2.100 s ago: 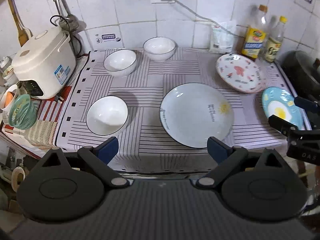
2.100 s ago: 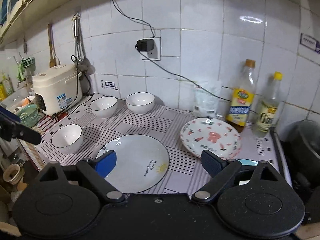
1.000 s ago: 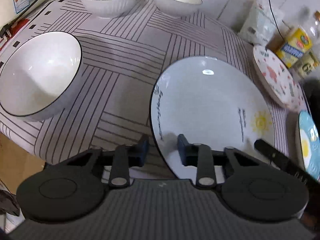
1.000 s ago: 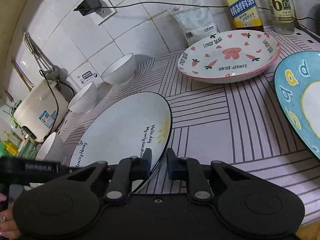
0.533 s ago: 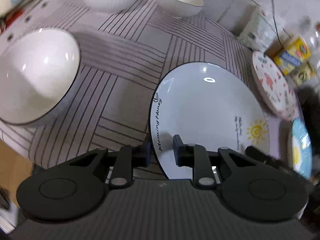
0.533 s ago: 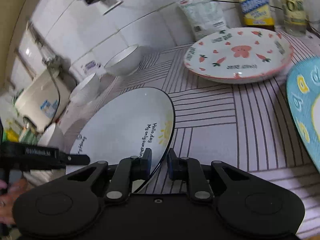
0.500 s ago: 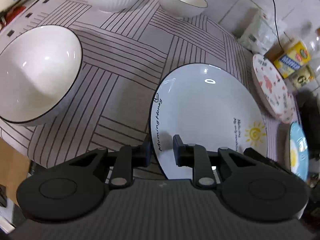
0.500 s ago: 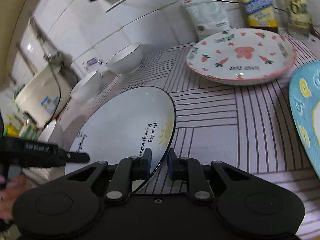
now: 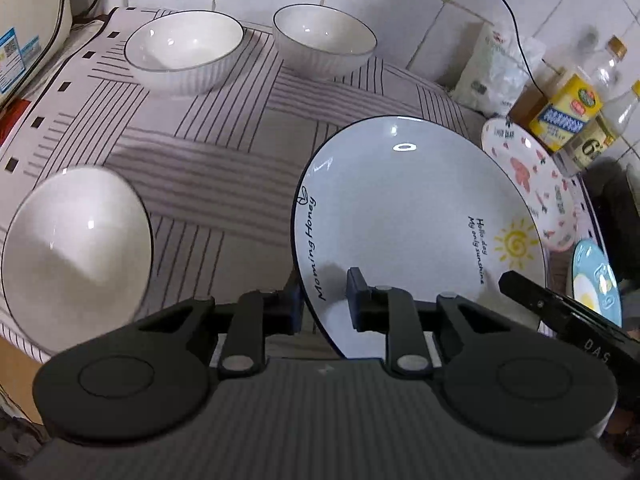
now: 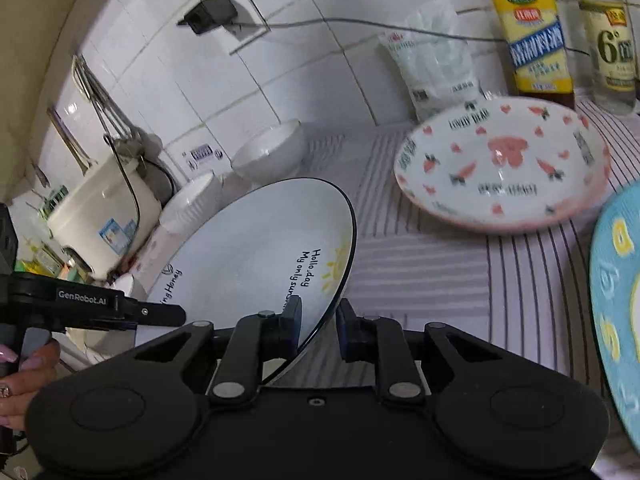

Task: Organize plates and bowls
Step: 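Grasp the white plate rim with the right gripper while the left gripper grips it too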

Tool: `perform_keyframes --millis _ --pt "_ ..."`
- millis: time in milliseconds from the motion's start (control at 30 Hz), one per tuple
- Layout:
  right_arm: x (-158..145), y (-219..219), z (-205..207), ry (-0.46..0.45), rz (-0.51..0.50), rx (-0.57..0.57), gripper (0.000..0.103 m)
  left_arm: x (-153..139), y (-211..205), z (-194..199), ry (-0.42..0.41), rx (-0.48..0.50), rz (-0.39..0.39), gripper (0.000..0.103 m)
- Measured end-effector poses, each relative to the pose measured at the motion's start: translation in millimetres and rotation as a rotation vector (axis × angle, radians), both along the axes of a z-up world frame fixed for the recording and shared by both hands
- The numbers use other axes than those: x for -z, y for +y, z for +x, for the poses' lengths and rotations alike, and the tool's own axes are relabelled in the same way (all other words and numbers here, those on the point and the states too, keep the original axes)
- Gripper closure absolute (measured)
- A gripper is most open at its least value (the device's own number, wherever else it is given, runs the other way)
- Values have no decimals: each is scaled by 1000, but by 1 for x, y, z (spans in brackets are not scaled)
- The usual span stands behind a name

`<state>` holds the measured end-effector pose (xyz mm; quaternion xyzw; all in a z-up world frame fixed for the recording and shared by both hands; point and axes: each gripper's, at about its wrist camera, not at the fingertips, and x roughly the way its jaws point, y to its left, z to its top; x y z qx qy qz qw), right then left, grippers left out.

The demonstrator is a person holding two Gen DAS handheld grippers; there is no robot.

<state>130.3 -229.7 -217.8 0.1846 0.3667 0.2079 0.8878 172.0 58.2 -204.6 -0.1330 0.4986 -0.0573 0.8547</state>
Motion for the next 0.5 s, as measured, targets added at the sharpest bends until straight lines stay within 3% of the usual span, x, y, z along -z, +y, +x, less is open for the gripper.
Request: perform_keyframes --millis 200,500 --pt "-5 11 33 -34 -10 -27 80 5 14 37 32 -32 -11 81" --pt "14 24 74 -17 -30 -23 80 25 20 84 94 -32 -2 79"
